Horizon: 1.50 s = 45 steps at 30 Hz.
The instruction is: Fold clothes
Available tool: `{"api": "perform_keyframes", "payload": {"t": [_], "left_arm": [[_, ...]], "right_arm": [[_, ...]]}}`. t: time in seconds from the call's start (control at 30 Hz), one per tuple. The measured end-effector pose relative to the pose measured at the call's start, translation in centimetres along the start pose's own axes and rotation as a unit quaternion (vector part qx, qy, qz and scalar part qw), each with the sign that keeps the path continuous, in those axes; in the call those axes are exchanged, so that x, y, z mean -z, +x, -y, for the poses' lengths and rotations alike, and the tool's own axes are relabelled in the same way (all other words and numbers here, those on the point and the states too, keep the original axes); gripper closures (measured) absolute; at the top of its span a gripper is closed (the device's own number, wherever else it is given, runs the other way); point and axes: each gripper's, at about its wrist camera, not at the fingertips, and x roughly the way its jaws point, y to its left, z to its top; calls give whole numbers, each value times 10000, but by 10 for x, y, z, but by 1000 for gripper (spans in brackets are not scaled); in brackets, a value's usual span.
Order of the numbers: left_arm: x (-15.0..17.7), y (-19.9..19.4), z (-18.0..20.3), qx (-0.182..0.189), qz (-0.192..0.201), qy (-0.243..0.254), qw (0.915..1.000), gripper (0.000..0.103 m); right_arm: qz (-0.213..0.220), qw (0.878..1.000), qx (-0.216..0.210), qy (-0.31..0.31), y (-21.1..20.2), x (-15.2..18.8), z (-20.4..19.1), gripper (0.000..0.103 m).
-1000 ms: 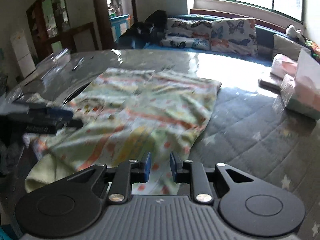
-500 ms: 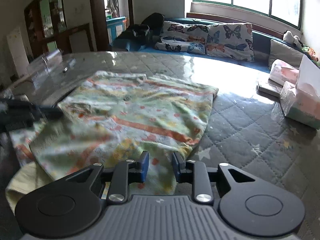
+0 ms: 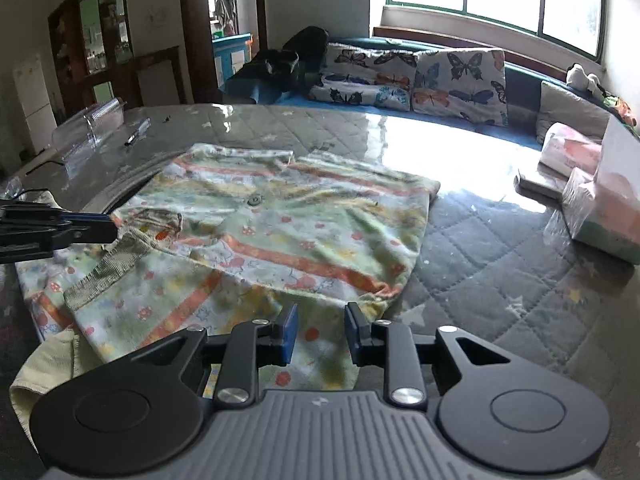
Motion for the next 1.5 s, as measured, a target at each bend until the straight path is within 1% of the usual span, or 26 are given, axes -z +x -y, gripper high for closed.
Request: {"api": "perform_keyframes", "payload": {"t": [0.1,0.13,0.23,0.3,0.37,0.4,0.43,0.5,0.57,0.63,0.67,0.73,0.77,0.83,0.9,0.97,1.03,1.1,1.13,1.23,1.37,1.47,1.5], "left_arm": [[8,-1,12,298,-137,173,9993,89],[11,1,17,340,-190,229,9990,89],[20,8,25,336,-354,386,9981,89],[25,10,24,309,-412,346,9981,88],[26,5,19,313,-404,244,9984,88],[25,0,16,288,-369,198,9987,84],[25,-6,13,212,-316,160,9991,75],[25,-19,4,55,-201,73,9998,68],[28,-32,-10,-139,-110,-109,9998,67],[31,-45,-28,-415,-31,-361,9985,60],[33,-52,-39,-594,0,-493,9970,60],[38,-64,-60,-958,65,-755,9925,59],[40,-71,-71,-1173,110,-873,9892,59],[45,-82,-91,-1587,195,-1067,9813,57],[49,-93,-113,-2003,280,-1310,9705,55],[53,-103,-135,-2407,362,-1548,9575,55],[54,-108,-154,-2723,423,-1767,9449,55],[54,-112,-170,-2915,446,-1957,9353,55],[54,-113,-177,-3007,473,-2032,9306,55],[54,-111,-191,-3110,452,-2149,9247,55],[52,-99,-202,-3058,359,-2363,9216,57],[53,-98,-204,-3006,383,-2483,9201,58],[53,-98,-205,-2988,391,-2523,9195,62]], "right_arm": [[14,10000,-44,-15,0,-2,-4,77],[19,10000,-69,-33,-1,-2,-6,77],[19,9994,-246,-225,-2,-2,-23,75],[15,9987,-368,-363,-3,-2,-36,72],[12,9975,-491,-501,-3,-2,-49,71],[10,9968,-552,-570,-4,-2,-55,71],[11,9962,-611,-627,-3,-2,-61,71],[26,9951,-716,-688,-1,-3,-70,71],[6,9939,-791,-764,2,-3,-78,70],[-70,9923,-850,-902,6,0,-88,69],[-102,9914,-862,-981,8,3,-93,68],[-60,9905,-800,-1121,7,5,-99,67],[-49,9902,-793,-1148,6,5,-100,65],[-39,9905,-808,-1110,4,2,-100,64],[-15,9907,-771,-1117,1,1,-100,64],[1,9910,-752,-1104,-2,0,-99,64],[9,9913,-740,-1085,-3,-1,-99,64],[20,9914,-717,-1095,-4,-2,-99,64],[26,9914,-708,-1097,-5,-2,-100,64],[43,9915,-706,-1087,-6,-3,-100,64],[55,9917,-709,-1073,-6,-3,-101,64],[59,9920,-713,-1042,-7,-1,-100,64],[60,9921,-711,-1033,-8,0,-100,64]]}}
